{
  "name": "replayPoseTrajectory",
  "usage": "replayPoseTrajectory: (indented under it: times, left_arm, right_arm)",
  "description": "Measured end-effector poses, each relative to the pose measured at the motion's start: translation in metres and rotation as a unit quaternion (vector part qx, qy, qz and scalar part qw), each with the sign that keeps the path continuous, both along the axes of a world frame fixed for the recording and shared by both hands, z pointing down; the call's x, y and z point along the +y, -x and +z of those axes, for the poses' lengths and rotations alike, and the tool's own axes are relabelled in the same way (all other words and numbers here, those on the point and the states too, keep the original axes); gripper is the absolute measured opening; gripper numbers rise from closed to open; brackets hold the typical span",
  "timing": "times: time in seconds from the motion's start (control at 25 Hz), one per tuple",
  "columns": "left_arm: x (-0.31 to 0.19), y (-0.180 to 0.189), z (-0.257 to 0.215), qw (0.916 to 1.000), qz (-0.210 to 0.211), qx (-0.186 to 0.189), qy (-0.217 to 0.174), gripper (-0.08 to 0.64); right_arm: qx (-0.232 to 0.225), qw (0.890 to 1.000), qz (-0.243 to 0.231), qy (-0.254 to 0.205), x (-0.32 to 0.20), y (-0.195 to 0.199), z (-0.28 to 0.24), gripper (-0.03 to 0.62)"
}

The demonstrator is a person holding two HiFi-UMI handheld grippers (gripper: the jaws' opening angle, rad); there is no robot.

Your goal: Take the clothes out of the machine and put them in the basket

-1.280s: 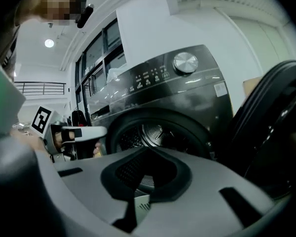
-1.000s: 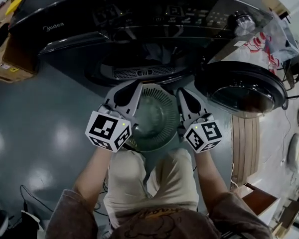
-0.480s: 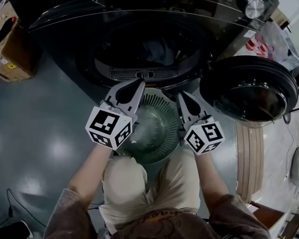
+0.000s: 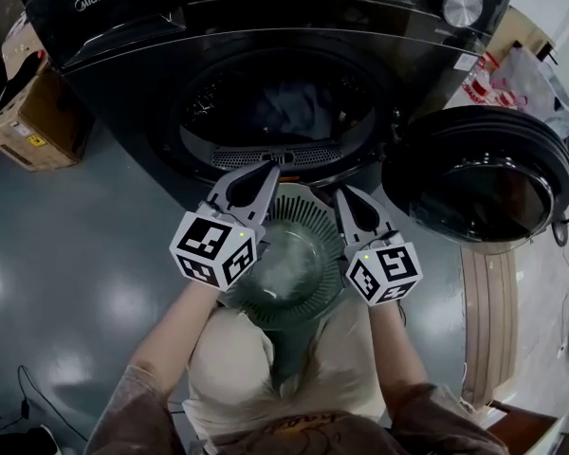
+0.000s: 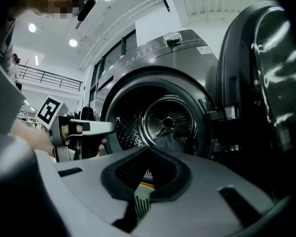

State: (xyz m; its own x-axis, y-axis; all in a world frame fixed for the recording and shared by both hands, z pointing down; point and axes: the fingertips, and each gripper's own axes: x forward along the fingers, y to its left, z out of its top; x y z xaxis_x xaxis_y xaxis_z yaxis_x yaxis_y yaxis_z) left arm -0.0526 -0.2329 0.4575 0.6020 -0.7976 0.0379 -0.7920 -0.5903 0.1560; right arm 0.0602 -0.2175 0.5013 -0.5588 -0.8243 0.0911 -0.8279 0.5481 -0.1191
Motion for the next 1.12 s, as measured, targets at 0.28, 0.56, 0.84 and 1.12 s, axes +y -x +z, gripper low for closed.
replayPoseTrajectory:
  times: [0.28,0.56,0.84,1.12]
  left_arm:
    - [-0.004,0.003,0.005,0.9999,-0.013,0.002,-0.002,0.086]
    - [-0.010,-0.006,0.019,0.9998,0.002,-0.020,0.007,0.385]
    - [-0.059,-0.025,0.047,0.9972,0.012,-0.073,0.011,0.486]
    - [-0.140,-0.036,0.081,0.9903,0.000,-0.134,0.037,0.487]
  right_arm:
    - [-0.002,1.000,0.011,0.008,0.007,-0.006,0.014,-0.005]
    - [0.002,1.000,0.019,0.008,0.009,-0.013,0.025,-0.005]
    - [0.003,1.000,0.008,-0.003,0.019,-0.009,0.020,-0.005]
    - [-0.014,1.000,0.015,0.003,0.027,-0.017,0.018,-0.005]
